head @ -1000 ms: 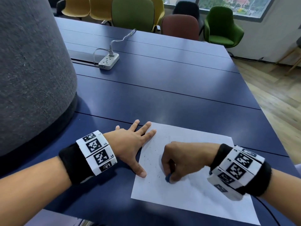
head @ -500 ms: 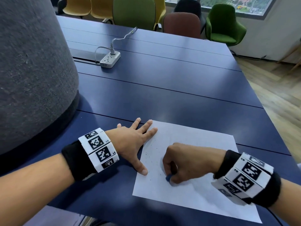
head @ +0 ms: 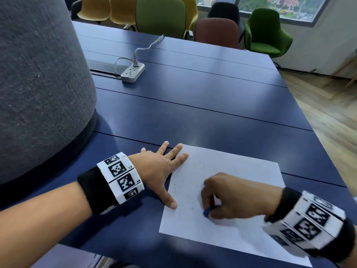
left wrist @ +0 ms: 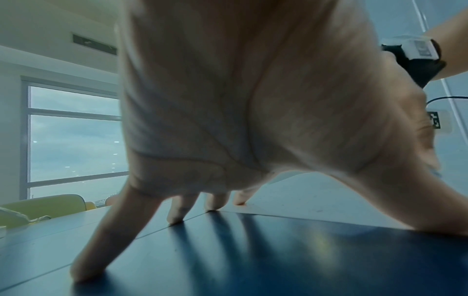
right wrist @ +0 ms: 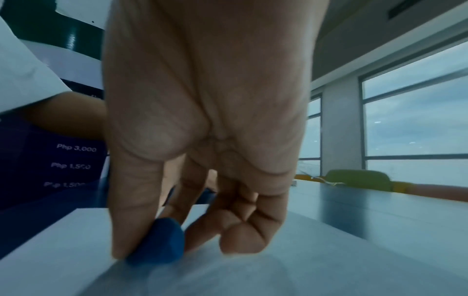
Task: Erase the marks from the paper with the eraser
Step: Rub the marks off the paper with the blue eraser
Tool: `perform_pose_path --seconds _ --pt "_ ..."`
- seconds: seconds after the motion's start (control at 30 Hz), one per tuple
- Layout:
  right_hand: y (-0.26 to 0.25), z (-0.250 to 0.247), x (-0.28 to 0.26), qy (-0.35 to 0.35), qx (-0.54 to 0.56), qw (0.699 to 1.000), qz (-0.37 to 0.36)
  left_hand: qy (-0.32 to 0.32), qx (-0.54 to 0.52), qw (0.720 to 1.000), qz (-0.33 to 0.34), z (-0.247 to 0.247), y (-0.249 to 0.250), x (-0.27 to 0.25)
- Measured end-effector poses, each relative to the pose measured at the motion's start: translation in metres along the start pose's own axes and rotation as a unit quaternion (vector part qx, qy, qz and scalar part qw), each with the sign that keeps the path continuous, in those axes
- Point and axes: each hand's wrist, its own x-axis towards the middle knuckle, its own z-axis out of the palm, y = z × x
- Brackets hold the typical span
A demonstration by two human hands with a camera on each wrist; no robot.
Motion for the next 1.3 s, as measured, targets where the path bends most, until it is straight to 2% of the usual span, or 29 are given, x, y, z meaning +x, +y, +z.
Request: perform_pose_path --seconds 0.07,0.1,0.17,0.23,0.43,0.53,0.6,0.7,0.77,0.83,0.9,1.0,1.1,1.13,1.17,1.2,1.27,1.3 --pt "0.014 0.001 -0.017 0.061 -0.016 0.997 0.033 0.007 -0.005 1.0 0.004 0.0 0.0 0.0" --pt "0.019 0.004 -0.026 0.068 -0.036 0.995 0.058 0.009 -0.006 1.0 0.006 0.001 0.0 -0.001" --pt "0.027 0.012 -0.043 0.051 -0.047 0.992 0.101 0.012 -0.003 1.0 0.006 0.0 0.0 -0.001" --pt "0.031 0.021 -0.054 0.041 -0.015 0.99 0.131 0.013 -0.001 1.0 0.005 0.0 0.002 0.0" --pt "0.034 0.025 -0.057 0.074 0.004 0.988 0.137 -0.004 -0.009 1.0 -0.001 -0.001 0.002 -0.002" --pt "0.033 0.022 -0.055 0.066 0.0 0.988 0.14 0.026 0.035 0.999 0.009 0.0 0.014 -0.007" --pt "0.033 0.021 -0.054 0.067 0.005 0.988 0.142 0.055 0.096 0.992 0.062 0.006 0.032 -0.012" --pt "0.034 0.022 -0.053 0.073 0.014 0.987 0.14 0.073 0.161 0.966 0.189 0.026 0.064 -0.017" --pt "0.035 0.022 -0.054 0.074 0.016 0.988 0.137 0.061 0.191 0.943 0.267 0.043 0.078 -0.019" --pt "0.035 0.022 -0.054 0.072 0.015 0.988 0.135 0.044 0.196 0.934 0.296 0.056 0.079 -0.02" --pt "0.037 0.022 -0.055 0.072 0.016 0.988 0.135 0.041 0.167 0.947 0.272 0.059 0.073 -0.025" --pt "0.04 0.023 -0.058 0.075 0.02 0.989 0.129 0.022 0.118 0.98 0.157 0.059 0.06 -0.036" --pt "0.043 0.024 -0.059 0.08 0.028 0.988 0.127 0.026 0.094 0.995 0.035 0.055 0.051 -0.041" --pt "0.044 0.025 -0.059 0.081 0.031 0.988 0.126 0.031 0.092 0.995 0.015 0.052 0.052 -0.042" --pt "0.045 0.025 -0.06 0.082 0.034 0.988 0.128 0.047 0.096 0.994 0.02 0.049 0.056 -0.043" --pt "0.047 0.025 -0.06 0.082 0.036 0.987 0.131 0.062 0.098 0.992 0.052 0.049 0.061 -0.044" --pt "0.049 0.026 -0.064 0.081 0.039 0.987 0.136 0.095 0.14 0.971 0.167 0.061 0.07 -0.039" --pt "0.049 0.026 -0.065 0.08 0.04 0.986 0.137 0.07 0.138 0.971 0.181 0.068 0.072 -0.038"
